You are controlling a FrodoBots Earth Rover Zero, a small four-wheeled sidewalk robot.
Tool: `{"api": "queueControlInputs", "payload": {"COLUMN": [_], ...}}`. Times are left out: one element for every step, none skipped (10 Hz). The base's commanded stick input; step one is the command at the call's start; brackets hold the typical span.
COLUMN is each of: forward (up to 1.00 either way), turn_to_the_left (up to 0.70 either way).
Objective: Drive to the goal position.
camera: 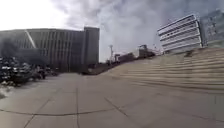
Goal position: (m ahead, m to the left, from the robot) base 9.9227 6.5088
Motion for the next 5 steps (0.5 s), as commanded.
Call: {"api": "queueControlInputs", "payload": {"forward": [0.70, 0.70, 0.70, 0.70, 0.70], "turn_to_the_left": [0.34, 0.31, 0.24, 0.11, 0.00]}}
